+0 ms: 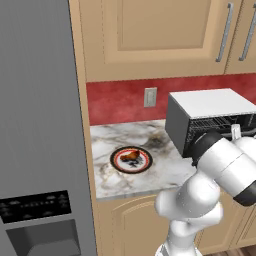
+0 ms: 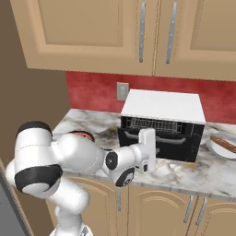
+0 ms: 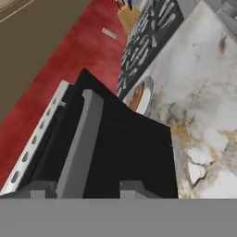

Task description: Open the toaster oven door. Place the baguette on the top rack in the toaster oven and place the chicken drumstick on the bottom rack.

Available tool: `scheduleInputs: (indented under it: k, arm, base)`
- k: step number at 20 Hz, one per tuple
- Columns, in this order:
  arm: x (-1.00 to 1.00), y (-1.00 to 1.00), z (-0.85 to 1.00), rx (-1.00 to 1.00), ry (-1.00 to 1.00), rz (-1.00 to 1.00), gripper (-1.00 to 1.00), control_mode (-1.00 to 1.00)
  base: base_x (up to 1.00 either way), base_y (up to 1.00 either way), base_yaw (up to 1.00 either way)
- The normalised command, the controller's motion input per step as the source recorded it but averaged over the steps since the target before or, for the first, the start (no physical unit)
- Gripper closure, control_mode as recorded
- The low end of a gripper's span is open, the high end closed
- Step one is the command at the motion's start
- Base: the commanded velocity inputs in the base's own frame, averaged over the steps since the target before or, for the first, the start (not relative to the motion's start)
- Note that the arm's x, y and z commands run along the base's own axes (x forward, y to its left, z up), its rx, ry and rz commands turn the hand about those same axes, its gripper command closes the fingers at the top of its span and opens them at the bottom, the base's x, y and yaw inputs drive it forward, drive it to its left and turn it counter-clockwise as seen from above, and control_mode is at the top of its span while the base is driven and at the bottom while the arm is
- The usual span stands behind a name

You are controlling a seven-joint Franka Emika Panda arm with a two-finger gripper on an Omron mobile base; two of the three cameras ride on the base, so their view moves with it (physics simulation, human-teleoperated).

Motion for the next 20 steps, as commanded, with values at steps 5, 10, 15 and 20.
scheduleInputs:
  k: [5, 10, 15, 20]
  arm:
    - [-0.97, 0.00, -0.22, 0.22, 0.56, 0.13, 1.00, -1.00]
    - [-1.00, 0.00, 0.14, 0.23, 0.61, 0.09, 1.00, -1.00]
    - [-0.96, 0.09, 0.32, 0.24, 0.62, 0.06, 1.00, -1.00]
    - [-0.67, 0.20, 0.68, 0.29, 0.63, 0.03, 1.00, -1.00]
  base:
    - [0.00, 0.00, 0.00]
    - [0.00, 0.00, 0.00]
    - [0.00, 0.00, 0.00]
    - [0.00, 0.00, 0.00]
